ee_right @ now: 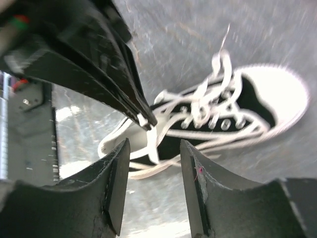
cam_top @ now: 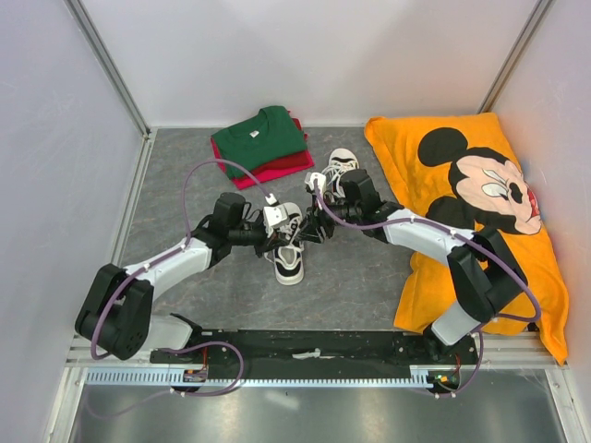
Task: Tie the shoes
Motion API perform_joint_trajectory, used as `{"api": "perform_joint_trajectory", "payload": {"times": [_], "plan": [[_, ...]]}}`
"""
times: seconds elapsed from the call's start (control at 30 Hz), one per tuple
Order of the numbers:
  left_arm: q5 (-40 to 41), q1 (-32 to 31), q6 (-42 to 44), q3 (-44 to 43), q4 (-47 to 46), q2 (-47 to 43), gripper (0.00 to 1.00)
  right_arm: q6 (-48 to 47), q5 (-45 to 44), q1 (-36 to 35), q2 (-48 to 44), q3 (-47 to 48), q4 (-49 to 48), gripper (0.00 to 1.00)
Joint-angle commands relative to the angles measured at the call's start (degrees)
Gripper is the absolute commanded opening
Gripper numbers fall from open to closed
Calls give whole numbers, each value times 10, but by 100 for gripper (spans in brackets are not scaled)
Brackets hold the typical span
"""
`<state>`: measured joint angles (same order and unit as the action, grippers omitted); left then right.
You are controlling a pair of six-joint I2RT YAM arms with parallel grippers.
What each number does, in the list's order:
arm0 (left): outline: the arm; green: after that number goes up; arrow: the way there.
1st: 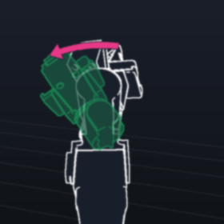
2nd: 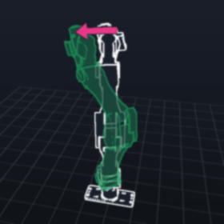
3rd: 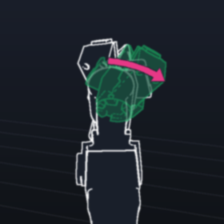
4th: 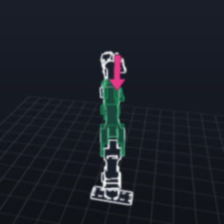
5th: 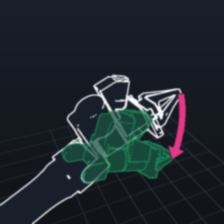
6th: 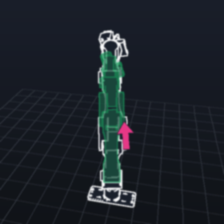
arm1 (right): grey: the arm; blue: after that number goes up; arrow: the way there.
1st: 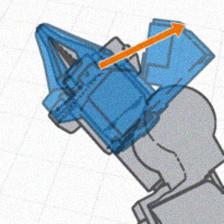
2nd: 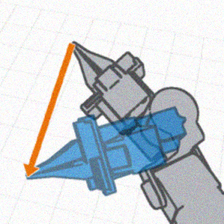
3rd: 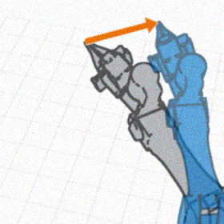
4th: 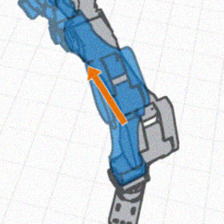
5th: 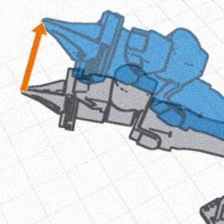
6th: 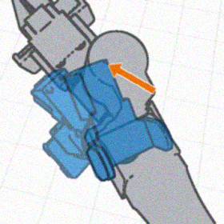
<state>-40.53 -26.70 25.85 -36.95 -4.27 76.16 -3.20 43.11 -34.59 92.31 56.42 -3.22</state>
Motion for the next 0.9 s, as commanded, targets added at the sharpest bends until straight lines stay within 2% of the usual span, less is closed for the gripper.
{"api": "perform_joint_trajectory", "payload": {"times": [0.0,0.27,0.7,0.87], "plan": [[-46,7,59,-35,29,15,4,-119,37,2,-14,-2,-49,53],[-64,15,63,-54,37,34,5,-126,61,-6,19,8,-93,50],[-89,24,61,-73,53,52,6,-160,90,-11,50,30,-86,44],[-91,25,62,-81,60,60,6,-165,95,-13,55,33,-84,39]]}}
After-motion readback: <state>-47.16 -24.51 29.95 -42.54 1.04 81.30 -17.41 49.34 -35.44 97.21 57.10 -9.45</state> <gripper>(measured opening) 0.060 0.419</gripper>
